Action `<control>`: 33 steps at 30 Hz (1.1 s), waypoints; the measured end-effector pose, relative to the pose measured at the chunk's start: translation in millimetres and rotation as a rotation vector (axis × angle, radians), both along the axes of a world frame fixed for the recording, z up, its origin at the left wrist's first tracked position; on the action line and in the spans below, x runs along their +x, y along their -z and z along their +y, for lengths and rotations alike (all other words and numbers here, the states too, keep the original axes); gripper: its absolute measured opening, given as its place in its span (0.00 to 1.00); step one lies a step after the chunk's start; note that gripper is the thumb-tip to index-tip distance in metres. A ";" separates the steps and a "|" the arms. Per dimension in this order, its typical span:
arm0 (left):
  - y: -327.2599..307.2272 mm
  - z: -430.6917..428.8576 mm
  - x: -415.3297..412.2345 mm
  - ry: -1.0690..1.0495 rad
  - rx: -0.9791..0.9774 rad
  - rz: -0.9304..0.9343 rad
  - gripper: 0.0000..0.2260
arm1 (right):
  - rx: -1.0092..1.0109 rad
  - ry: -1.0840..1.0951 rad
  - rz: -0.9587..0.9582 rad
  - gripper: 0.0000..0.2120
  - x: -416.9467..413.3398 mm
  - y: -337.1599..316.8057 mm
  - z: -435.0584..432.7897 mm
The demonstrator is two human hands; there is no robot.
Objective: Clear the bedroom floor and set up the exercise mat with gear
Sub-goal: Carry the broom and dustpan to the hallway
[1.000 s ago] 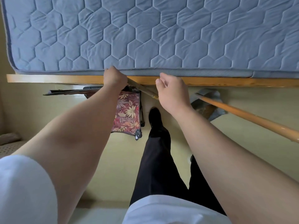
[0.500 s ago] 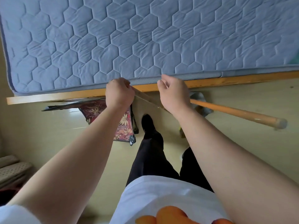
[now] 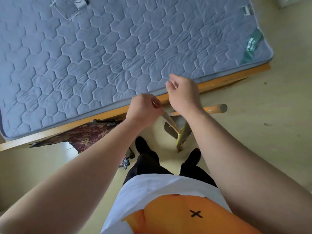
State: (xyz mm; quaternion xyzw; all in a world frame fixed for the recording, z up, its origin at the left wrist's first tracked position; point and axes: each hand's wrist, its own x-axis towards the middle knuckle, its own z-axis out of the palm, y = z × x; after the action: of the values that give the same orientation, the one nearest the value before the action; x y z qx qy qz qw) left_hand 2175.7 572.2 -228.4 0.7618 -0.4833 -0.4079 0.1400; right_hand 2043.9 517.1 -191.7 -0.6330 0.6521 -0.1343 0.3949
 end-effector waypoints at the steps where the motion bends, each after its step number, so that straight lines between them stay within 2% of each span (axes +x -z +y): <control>1: -4.2 -1.5 -10.5 0.032 0.006 0.019 0.07 | -0.005 -0.006 0.001 0.18 -10.4 -5.1 -0.8; 3: -10.8 -3.1 -30.1 0.074 0.027 0.051 0.08 | -0.029 -0.012 0.014 0.20 -33.0 -11.2 -2.4; 6: -17.9 -4.1 -57.5 0.106 0.043 0.078 0.09 | -0.085 -0.004 0.079 0.13 -69.3 -13.6 -4.3; 9: -23.7 -4.8 -79.6 0.160 0.063 0.079 0.07 | -0.085 0.018 0.170 0.18 -99.7 -13.9 -3.0; 12: -28.2 -3.5 -97.7 0.191 0.063 0.076 0.07 | -0.088 0.027 0.295 0.15 -125.1 -6.6 -0.5; 16: -32.9 -0.5 -119.6 0.198 0.065 0.067 0.07 | 0.055 -0.014 0.433 0.15 -151.2 12.8 3.8; 19: -33.6 2.3 -129.8 0.153 0.066 0.077 0.07 | 0.190 -0.101 0.500 0.18 -161.9 29.0 9.3; 22: -32.2 5.1 -137.7 0.097 0.051 0.086 0.07 | 0.189 -0.127 0.450 0.25 -173.5 44.9 14.8; 26: -30.3 9.8 -147.4 0.010 -0.008 0.078 0.05 | 0.085 -0.145 0.360 0.27 -184.6 66.3 18.9; 30: -24.7 14.5 -157.3 -0.054 -0.127 -0.004 0.08 | 0.083 -0.109 0.245 0.19 -189.2 81.4 24.6; 33: -16.0 18.2 -159.0 -0.097 -0.202 -0.050 0.06 | 0.095 -0.108 0.212 0.11 -188.7 91.8 28.7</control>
State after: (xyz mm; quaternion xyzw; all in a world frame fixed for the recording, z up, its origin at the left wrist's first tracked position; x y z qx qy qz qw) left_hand 2016.7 590.4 -212.3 0.7764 -0.4878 -0.3308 0.2233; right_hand 1855.3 545.7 -283.5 -0.6585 0.6608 -0.0141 0.3598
